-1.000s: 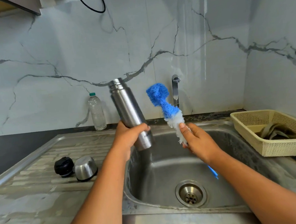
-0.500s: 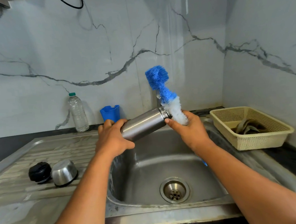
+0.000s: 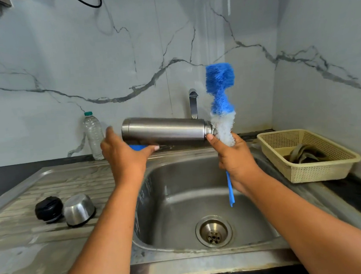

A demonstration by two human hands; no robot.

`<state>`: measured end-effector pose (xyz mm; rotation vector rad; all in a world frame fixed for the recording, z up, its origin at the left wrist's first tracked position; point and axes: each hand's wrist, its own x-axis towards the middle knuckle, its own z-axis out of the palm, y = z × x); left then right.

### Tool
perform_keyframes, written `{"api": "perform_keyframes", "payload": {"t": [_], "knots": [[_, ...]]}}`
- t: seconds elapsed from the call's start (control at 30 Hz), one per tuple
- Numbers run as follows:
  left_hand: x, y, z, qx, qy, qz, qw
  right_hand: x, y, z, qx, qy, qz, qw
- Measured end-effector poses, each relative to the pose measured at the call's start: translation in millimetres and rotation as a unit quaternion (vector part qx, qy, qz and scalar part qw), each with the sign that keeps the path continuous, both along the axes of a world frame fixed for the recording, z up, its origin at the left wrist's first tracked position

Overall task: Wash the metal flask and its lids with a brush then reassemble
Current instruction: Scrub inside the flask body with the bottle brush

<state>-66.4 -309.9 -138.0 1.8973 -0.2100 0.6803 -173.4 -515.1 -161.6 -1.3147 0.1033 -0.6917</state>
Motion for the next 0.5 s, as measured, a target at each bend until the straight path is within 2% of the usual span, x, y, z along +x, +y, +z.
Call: {"api": "perform_keyframes", "payload": {"t": [0.03, 0.07, 0.13, 0.17, 0.2, 0.27, 0.33, 0.5], "knots": [[-1.6, -3.3, -0.3, -0.078, 0.055, -0.026, 0.995, 0.0, 3.0, 1.2, 0.028, -0.003, 0.005, 1.0], [-6.5, -8.3, 0.4, -0.168, 0.128, -0.093, 0.973, 0.1, 5.8, 2.4, 0.055, -0.006, 0.012, 0.998], [-14.8, -18.0, -0.2, -0.334, 0.256, -0.278, 0.863, 0.7, 11.5, 3.3, 0.094, -0.01, 0.028, 0.995], [-18.3, -21.8, -0.8, -0.37, 0.282, -0.345, 0.815, 0.9, 14.2, 3.1, 0.103, -0.013, 0.038, 0.994], [-22.4, -25.8, -0.6, -0.381, 0.284, -0.394, 0.787, 1.3, 15.9, 2.1, 0.105, -0.016, 0.047, 0.993], [-31.0, -36.0, -1.3, -0.394, 0.27, -0.447, 0.757, 2.0, 17.7, 0.2, 0.085, -0.011, 0.061, 0.995], [-37.8, -44.7, -3.8, -0.427, 0.274, -0.443, 0.739, 2.0, 18.9, -0.6, 0.046, 0.007, 0.072, 0.996], [-28.9, -39.1, -6.1, -0.514, 0.246, -0.361, 0.738, 4.5, 25.0, -6.5, -0.073, 0.067, 0.04, 0.994]]}}
